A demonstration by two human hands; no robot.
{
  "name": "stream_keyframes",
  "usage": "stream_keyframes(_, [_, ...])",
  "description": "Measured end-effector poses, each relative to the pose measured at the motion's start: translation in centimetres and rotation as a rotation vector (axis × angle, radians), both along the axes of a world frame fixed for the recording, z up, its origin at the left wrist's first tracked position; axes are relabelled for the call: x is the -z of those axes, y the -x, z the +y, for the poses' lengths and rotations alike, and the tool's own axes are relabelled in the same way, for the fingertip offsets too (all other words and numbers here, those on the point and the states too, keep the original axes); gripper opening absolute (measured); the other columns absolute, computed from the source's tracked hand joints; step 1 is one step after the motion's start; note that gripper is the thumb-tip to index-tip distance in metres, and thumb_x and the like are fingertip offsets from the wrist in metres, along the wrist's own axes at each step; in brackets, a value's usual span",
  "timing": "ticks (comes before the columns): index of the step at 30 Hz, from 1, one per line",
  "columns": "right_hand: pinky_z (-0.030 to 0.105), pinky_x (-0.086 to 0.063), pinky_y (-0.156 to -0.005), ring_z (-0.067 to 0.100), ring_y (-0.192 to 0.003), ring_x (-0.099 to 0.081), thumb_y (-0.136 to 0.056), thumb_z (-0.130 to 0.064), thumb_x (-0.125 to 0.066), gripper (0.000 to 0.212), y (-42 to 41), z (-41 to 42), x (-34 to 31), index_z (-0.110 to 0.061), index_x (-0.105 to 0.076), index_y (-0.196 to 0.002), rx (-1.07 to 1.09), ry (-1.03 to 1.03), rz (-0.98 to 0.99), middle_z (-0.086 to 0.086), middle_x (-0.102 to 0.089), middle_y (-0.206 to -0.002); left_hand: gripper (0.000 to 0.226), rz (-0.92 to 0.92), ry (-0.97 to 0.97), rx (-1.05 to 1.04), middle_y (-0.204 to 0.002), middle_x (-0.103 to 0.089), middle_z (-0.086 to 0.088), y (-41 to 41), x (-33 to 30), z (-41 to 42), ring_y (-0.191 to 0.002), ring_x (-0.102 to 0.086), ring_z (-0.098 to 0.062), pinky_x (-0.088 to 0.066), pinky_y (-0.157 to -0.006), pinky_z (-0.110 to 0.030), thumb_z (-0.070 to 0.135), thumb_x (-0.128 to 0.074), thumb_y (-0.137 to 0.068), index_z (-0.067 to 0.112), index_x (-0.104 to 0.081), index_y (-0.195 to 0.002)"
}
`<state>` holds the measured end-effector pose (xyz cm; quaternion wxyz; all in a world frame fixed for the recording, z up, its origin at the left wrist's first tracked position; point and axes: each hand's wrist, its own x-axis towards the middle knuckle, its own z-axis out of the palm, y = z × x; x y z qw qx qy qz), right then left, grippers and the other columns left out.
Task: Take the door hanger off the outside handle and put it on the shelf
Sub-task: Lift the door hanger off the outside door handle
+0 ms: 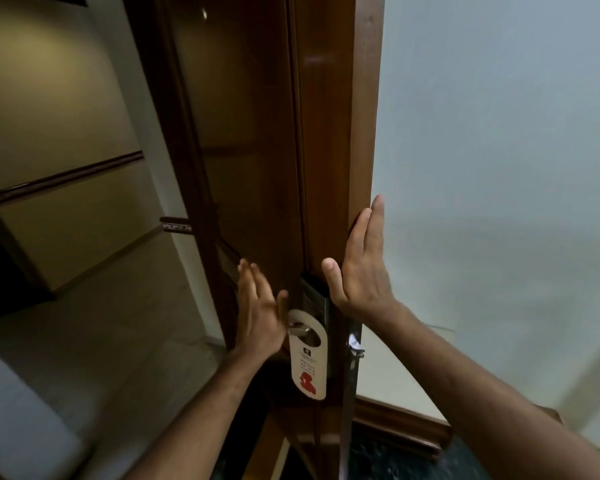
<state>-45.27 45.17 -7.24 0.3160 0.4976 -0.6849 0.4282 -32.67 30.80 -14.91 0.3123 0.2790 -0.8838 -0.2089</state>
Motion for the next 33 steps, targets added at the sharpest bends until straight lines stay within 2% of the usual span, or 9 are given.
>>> stream_keyframes(3, [0.054, -0.005, -0.127, 0.037, -0.154, 0.015, -0.102, -0.049, -0.032, 0.084, 2.7, -0.4, 0.4, 0.004, 0.008, -0.154, 0.088, 0.087, 0.05, 0.035, 0.008, -0.159, 0.071, -0.048, -0.356, -0.057, -0.17, -0.009, -0.018, 2.0, 2.2, -0.8, -0.156, -0.014, -0.033, -0.02, -0.123, -0.038, 0.033, -0.045, -0.106, 0.007, -0.007, -0.161])
stream_keyframes(6, [0.058, -0.004, -0.126, 0.038, -0.154, 0.014, -0.1, -0.041, -0.043, 0.088, 5.3, 0.0, 0.5, -0.001, 0.013, -0.155, 0.098, 0.115, 0.112, 0.037, 0.006, -0.158, 0.049, -0.098, -0.813, -0.034, -0.133, -0.058, -0.013, 4.2, 3.6, -0.6, -0.121, -0.057, -0.029, -0.044, -0.098, -0.039, 0.035, -0.04, -0.107, 0.005, -0.043, -0.146])
stream_keyframes(9, [0.063, -0.007, -0.124, 0.041, -0.153, 0.011, -0.098, -0.035, -0.047, 0.089, 7.3, 0.3, 0.4, -0.002, 0.014, -0.154, 0.078, 0.133, 0.13, 0.043, 0.004, -0.156, 0.052, 0.065, -1.121, 0.009, -0.146, -0.051, -0.016, 6.3, 4.7, -0.1, -0.134, -0.048, -0.034, -0.038, -0.112, -0.047, 0.039, -0.038, -0.108, 0.005, -0.04, -0.147])
stream_keyframes(12, [0.063, -0.006, -0.125, 0.045, -0.152, 0.009, -0.097, -0.034, -0.05, 0.089, 9.2, 0.6, 0.4, 0.0, 0.01, -0.153, 0.084, 0.122, 0.117, 0.048, 0.001, -0.154, 0.033, 0.158, -1.304, 0.139, -0.122, -0.07, -0.009, 7.1, 6.3, 0.6, -0.115, -0.06, -0.026, -0.048, -0.092, -0.037, 0.028, -0.036, -0.107, 0.015, -0.065, -0.117])
stream_keyframes(14, [0.061, -0.005, -0.125, 0.046, -0.152, 0.008, -0.096, -0.035, -0.05, 0.089, 10.2, 0.7, 0.3, 0.0, 0.009, -0.153, 0.1, 0.109, 0.112, 0.048, 0.001, -0.154, 0.02, 0.075, -1.277, 0.192, -0.1, -0.075, -0.004, 7.7, 7.4, 0.8, -0.106, -0.059, -0.025, -0.046, -0.087, -0.036, 0.015, -0.044, -0.1, 0.017, -0.064, -0.099])
stream_keyframes(16, [0.058, -0.003, -0.126, 0.046, -0.152, 0.008, -0.096, -0.035, -0.051, 0.09, 11.0, 0.9, 0.2, 0.0, 0.008, -0.153, 0.113, 0.098, 0.113, 0.047, 0.001, -0.155, 0.024, -0.043, -1.152, 0.238, -0.113, -0.07, -0.011, 8.7, 8.0, 1.2, -0.115, -0.058, -0.027, -0.047, -0.095, -0.041, 0.008, -0.054, -0.094, 0.012, -0.058, -0.117])
stream_keyframes(21, [0.055, -0.002, -0.126, 0.05, -0.152, 0.006, -0.096, -0.035, -0.052, 0.09, 12.3, 1.3, -0.1, 0.003, 0.006, -0.155, 0.139, 0.07, 0.086, 0.046, 0.001, -0.156, 0.016, -0.042, -0.991, 0.193, -0.113, -0.07, -0.007, 11.5, 7.6, 1.3, -0.098, -0.066, -0.015, -0.049, -0.06, -0.022, 0.013, -0.07, -0.093, 0.02, -0.06, -0.104])
stream_keyframes(29, [0.062, -0.006, -0.125, 0.055, -0.151, 0.003, -0.096, -0.033, -0.053, 0.088, 13.5, 1.3, -0.2, 0.011, 0.002, -0.148, 0.134, 0.078, 0.031, 0.046, 0.001, -0.157, 0.042, 0.131, -1.355, 0.302, -0.095, -0.075, -0.022, 11.8, 7.7, -2.6, -0.076, -0.078, -0.029, -0.063, -0.065, -0.041, -0.005, -0.066, -0.091, -0.007, -0.046, -0.128])
stream_keyframes(33, [0.065, -0.007, -0.124, 0.052, -0.153, 0.005, -0.096, -0.038, -0.05, 0.09, 14.0, 1.2, -0.2, 0.007, 0.005, -0.151, 0.137, 0.076, 0.004, 0.042, 0.003, -0.159, 0.03, 0.126, -1.347, 0.272, -0.078, -0.079, -0.01, 12.4, 6.7, -4.7, -0.071, -0.078, -0.02, -0.061, -0.06, -0.031, -0.005, -0.052, -0.099, -0.006, -0.055, -0.129])
